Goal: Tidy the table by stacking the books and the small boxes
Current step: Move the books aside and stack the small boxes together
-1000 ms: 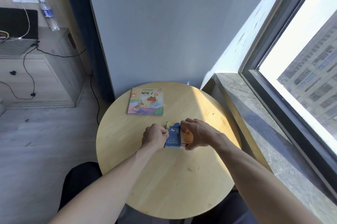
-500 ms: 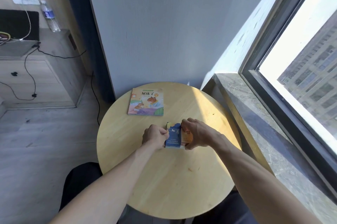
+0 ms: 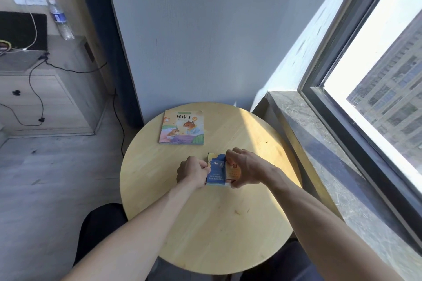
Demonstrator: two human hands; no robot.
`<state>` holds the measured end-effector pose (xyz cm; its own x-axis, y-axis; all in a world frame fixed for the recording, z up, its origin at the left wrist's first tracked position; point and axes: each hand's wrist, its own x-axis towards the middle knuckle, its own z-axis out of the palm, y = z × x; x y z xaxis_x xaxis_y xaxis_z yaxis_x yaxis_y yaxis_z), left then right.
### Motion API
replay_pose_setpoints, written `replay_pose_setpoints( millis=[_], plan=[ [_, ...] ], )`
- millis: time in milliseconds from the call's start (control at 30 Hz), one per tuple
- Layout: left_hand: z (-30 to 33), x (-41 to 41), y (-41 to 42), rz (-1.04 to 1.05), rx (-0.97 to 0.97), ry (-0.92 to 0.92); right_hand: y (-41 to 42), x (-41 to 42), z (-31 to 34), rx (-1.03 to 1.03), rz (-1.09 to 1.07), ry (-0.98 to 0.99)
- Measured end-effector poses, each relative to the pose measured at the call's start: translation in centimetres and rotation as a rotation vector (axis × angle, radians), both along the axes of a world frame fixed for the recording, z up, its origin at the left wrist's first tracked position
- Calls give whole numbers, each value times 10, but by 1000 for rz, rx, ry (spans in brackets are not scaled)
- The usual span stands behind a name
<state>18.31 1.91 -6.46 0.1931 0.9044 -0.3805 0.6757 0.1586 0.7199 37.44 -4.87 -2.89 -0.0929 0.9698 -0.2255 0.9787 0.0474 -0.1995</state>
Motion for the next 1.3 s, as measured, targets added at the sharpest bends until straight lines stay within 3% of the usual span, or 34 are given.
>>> replay_pose_setpoints(
  millis=[233, 1067, 1300],
  plan=[
    [0, 2, -1, -6, 24, 61, 0, -1, 2, -1, -10, 9],
    [18, -1, -7, 92, -119, -114, -5, -5, 5, 17, -35, 21],
    [18, 11, -11, -1, 96, 206, -4, -4, 5, 11, -41, 24]
  ],
)
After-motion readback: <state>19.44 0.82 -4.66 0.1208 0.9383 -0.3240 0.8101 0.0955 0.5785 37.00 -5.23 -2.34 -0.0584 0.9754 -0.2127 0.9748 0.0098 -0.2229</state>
